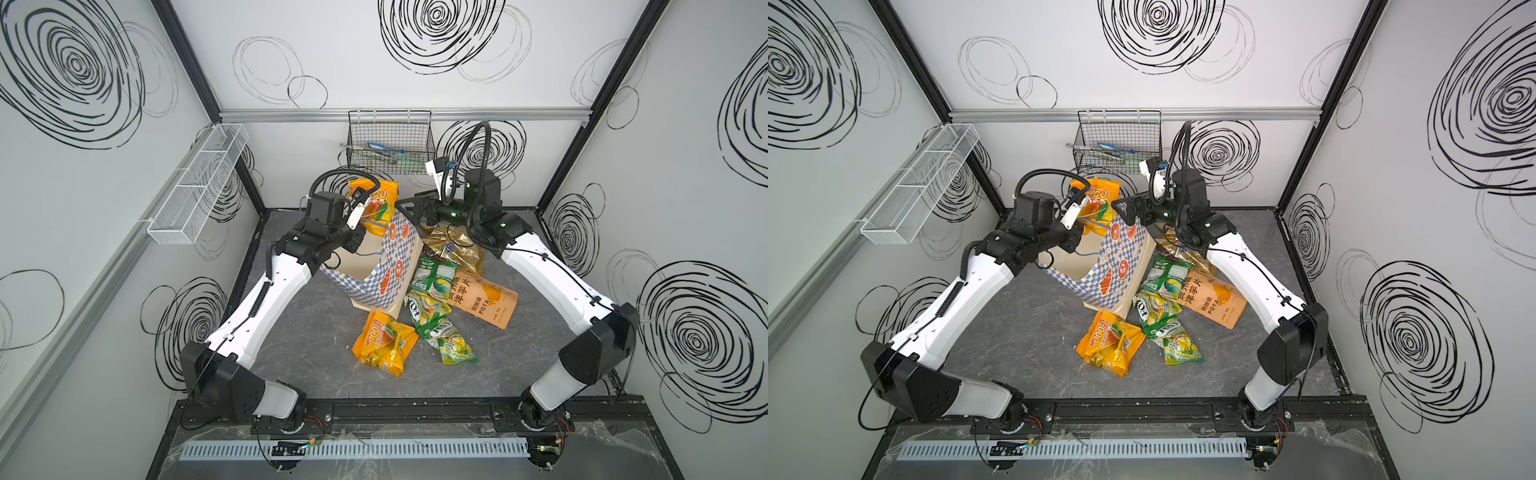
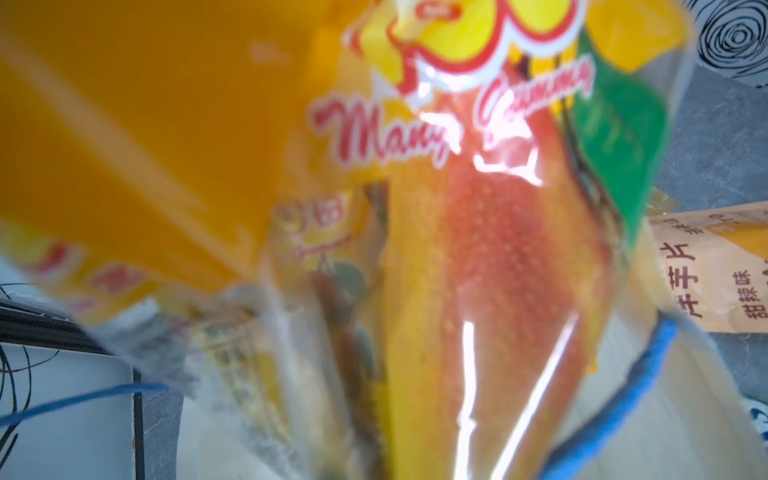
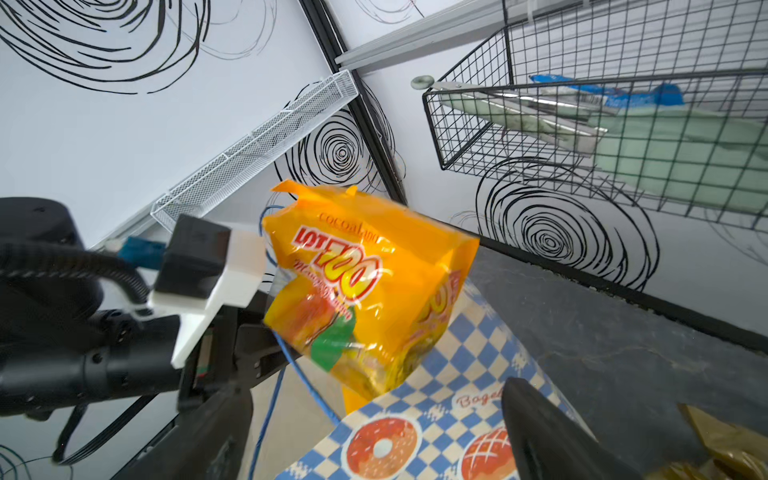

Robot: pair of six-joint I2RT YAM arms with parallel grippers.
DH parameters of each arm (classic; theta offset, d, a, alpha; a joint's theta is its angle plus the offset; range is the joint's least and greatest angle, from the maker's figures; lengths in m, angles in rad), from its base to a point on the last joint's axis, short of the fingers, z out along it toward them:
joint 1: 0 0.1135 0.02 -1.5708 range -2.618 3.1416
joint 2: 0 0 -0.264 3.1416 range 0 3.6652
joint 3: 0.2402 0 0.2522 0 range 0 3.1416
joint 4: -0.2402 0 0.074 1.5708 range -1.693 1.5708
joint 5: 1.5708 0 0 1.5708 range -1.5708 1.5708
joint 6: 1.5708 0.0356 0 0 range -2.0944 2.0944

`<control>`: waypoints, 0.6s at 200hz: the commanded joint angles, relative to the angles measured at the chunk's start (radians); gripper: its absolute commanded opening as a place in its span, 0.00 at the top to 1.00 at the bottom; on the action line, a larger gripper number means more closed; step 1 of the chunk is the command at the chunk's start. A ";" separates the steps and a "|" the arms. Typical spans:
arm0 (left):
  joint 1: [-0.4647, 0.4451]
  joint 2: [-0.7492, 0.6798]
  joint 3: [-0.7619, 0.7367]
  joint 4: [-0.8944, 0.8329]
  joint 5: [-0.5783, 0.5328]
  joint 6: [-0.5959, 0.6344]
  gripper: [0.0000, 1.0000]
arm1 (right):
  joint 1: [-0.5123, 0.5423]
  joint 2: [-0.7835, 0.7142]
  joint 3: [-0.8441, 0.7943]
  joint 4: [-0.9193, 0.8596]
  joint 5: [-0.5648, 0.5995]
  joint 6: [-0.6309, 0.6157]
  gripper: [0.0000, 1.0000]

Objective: Take the snacks out of the paper bag
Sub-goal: 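Lift the yellow gummy bag up out of the paper bag with the left gripper, then grasp the yellow gummy bag with the right gripper from the left gripper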

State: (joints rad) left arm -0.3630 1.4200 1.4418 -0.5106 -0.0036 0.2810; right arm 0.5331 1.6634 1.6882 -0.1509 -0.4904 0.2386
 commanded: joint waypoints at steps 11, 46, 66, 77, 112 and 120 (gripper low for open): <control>-0.022 -0.030 0.024 0.222 0.006 0.076 1.00 | -0.029 0.095 0.157 0.014 -0.105 -0.095 0.03; -0.032 -0.023 0.031 0.237 0.019 0.075 1.00 | -0.029 0.189 0.231 0.019 -0.173 -0.068 0.03; -0.033 -0.004 0.042 0.232 0.028 0.071 1.00 | -0.025 0.235 0.289 0.011 -0.235 -0.041 0.03; -0.032 0.010 0.054 0.224 0.027 0.067 1.00 | -0.022 0.254 0.307 0.011 -0.260 -0.027 0.01; -0.033 0.043 0.092 0.206 0.033 0.051 1.00 | -0.013 0.279 0.318 -0.013 -0.271 -0.026 0.14; -0.032 0.050 0.102 0.200 0.033 0.052 1.00 | -0.014 0.279 0.317 -0.011 -0.267 -0.025 0.17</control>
State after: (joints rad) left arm -0.3920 1.4658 1.4609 -0.4500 0.0010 0.3424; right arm 0.5102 1.9385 1.9724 -0.1577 -0.7116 0.2096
